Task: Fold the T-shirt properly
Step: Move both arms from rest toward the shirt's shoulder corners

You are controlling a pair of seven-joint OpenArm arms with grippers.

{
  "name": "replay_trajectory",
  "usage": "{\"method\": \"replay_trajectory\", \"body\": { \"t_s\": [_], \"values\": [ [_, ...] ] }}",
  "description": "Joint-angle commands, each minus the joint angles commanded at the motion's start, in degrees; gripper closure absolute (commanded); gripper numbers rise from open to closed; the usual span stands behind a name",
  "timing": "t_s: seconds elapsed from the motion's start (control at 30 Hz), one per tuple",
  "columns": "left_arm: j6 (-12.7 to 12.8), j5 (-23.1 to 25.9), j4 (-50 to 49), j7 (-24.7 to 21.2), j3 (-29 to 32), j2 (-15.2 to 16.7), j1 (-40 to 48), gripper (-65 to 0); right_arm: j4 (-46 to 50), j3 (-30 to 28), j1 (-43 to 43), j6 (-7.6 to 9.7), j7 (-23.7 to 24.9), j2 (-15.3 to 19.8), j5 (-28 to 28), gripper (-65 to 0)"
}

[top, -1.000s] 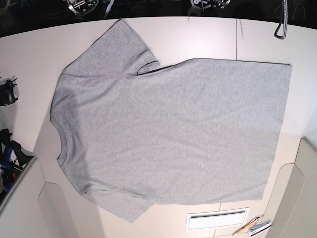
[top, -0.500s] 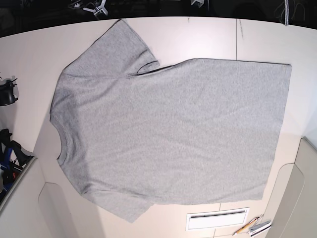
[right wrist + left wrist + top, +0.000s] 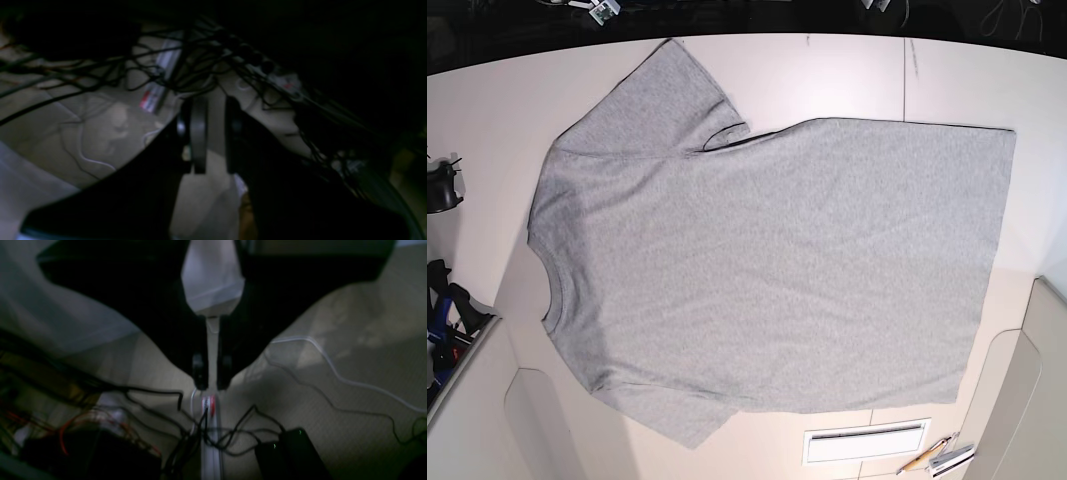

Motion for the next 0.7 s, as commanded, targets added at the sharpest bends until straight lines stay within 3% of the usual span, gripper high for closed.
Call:
{"method": "replay_trajectory", "body": {
  "t_s": [0.03, 0.17, 0.37, 0.67, 0.7],
  "values": [
    [-0.02, -0.04, 1.57, 0.09, -0.68, -0.02, 1.09, -5.3, 1.79, 0.0, -1.07, 0.72, -0.33, 0.76, 0.09, -8.5],
    [-0.02, -0.2, 7.69, 0.35, -3.3, -0.04, 5.38, -5.3, 10.29, 0.02, -5.51, 0.59, -6.01, 4.48, 3.02, -8.5],
    [-0.04, -0.22, 16.55, 1.2, -8.81, -0.02, 11.32, -5.3, 22.23, 0.13, -11.74, 0.59, -9.88, 9.2, 2.75, -8.5],
    [-0.02, -2.14, 30.71, 3.74, -17.29, 0.0, 19.91, -5.3, 32.89, 6.88, -17.66, 0.81, -15.39, 9.31, 3.02, -8.5],
    [-0.02, -2.14, 32.17, 4.02, -18.08, 0.0, 20.94, -5.2, 33.92, 7.56, -18.25, 2.01, -15.69, 9.33, 3.1, -8.5]
  ]
}}
